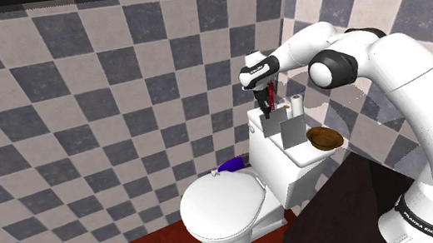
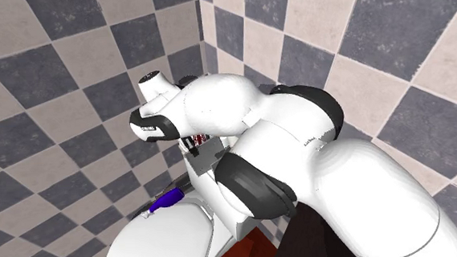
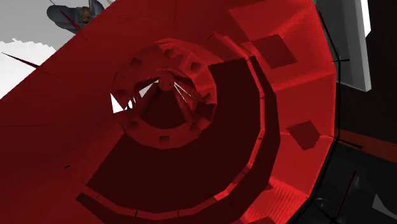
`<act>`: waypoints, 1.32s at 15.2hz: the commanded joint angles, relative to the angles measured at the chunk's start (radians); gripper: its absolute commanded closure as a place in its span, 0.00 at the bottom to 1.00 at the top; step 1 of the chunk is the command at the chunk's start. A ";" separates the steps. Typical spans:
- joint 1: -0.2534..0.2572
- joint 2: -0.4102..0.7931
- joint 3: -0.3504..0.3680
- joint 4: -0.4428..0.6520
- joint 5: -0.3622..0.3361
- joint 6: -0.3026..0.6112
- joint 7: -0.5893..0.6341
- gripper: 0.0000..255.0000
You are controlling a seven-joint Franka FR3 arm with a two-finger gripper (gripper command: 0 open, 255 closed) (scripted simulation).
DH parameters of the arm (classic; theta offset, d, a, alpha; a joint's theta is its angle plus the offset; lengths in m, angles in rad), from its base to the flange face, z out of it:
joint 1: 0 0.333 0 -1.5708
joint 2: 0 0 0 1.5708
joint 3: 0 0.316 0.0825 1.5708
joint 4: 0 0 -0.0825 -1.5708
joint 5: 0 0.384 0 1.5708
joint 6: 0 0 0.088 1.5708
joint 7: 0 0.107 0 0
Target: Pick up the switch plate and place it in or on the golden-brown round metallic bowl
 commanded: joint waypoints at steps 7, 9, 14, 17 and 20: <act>0.006 -0.061 -0.009 -0.002 -0.008 -0.057 -0.004 1.00; 0.007 -0.075 -0.011 0.001 -0.011 -0.074 -0.005 1.00; 0.009 -0.108 -0.015 0.012 -0.016 -0.118 -0.007 1.00; 0.010 -0.126 -0.018 0.024 -0.019 -0.146 -0.009 1.00; 0.011 -0.141 -0.020 0.038 -0.021 -0.176 -0.011 1.00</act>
